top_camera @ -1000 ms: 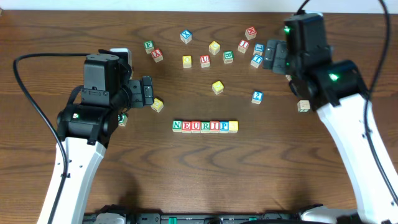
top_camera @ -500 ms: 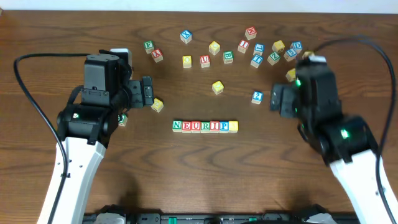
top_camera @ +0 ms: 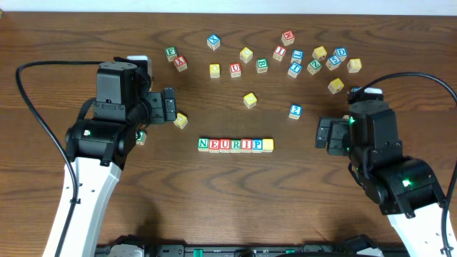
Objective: Spell out NEURIPS
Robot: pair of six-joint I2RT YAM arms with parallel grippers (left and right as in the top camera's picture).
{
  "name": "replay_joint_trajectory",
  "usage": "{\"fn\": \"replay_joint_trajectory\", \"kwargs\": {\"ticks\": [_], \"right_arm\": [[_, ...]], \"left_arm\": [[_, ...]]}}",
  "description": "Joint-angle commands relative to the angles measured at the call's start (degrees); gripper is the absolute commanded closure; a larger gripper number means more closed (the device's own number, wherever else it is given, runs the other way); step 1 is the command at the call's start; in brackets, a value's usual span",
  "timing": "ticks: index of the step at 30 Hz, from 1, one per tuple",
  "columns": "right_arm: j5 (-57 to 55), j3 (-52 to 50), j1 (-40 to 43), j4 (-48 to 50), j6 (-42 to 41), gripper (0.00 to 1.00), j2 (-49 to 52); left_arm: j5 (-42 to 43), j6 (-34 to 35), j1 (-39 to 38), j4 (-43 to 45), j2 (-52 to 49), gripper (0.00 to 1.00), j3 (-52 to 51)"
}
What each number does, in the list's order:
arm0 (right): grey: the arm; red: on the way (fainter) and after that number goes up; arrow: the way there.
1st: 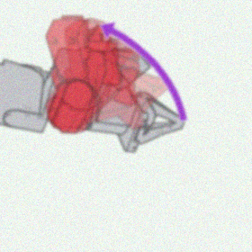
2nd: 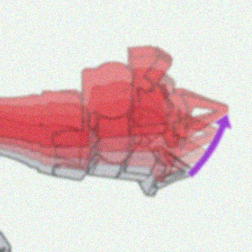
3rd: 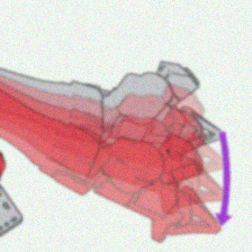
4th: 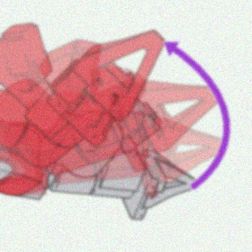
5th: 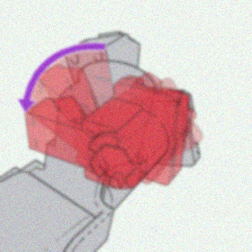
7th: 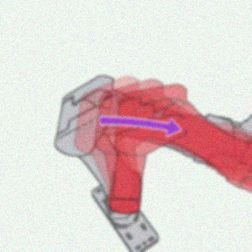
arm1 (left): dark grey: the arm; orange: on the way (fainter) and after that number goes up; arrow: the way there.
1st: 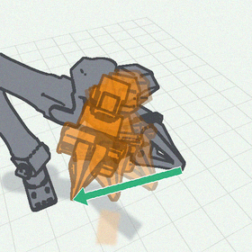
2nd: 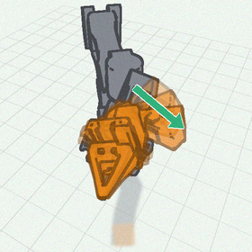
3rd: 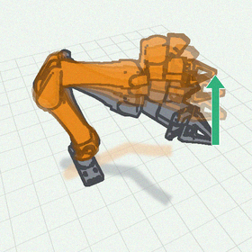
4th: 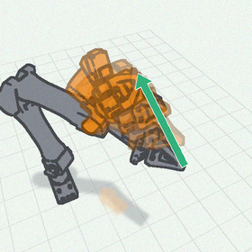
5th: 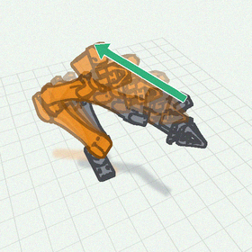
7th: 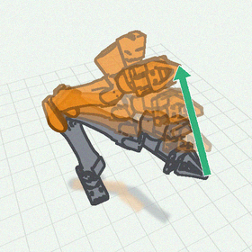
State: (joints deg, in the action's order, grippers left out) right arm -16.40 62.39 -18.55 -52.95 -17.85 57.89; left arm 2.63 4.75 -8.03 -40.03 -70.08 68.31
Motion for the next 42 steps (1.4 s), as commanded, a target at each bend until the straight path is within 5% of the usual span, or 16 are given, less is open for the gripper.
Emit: {"fn": "replay_joint_trajectory", "kwargs": {"ticks": [1, 23, 29, 42], "right_arm": [[0.1, -0.3, 0.1, -0.2, -1.0, 0.01, 0.5], [0.1, -0.3, 0.1, -0.3, -1.0, 0.01, 0.6], [0.1, -0.3, 0.1, -0.3, -1.0, 0.01, 0.6], [0.1, -0.3, 0.1, -0.3, -1.0, 0.01, 0.6]], "left_arm": [[-0.5, -0.4, 0.2, 0.0, 0.1, 0.04, 1.3], [-0.5, -0.5, 0.2, -0.1, 0.4, 0.03, 1.3], [-2.3, -1.6, 0.2, -1.3, 7.5, 0.03, -2.4], [-1.6, -8.2, -7.0, 33.7, 40.2, 0.03, -37.8]]}}
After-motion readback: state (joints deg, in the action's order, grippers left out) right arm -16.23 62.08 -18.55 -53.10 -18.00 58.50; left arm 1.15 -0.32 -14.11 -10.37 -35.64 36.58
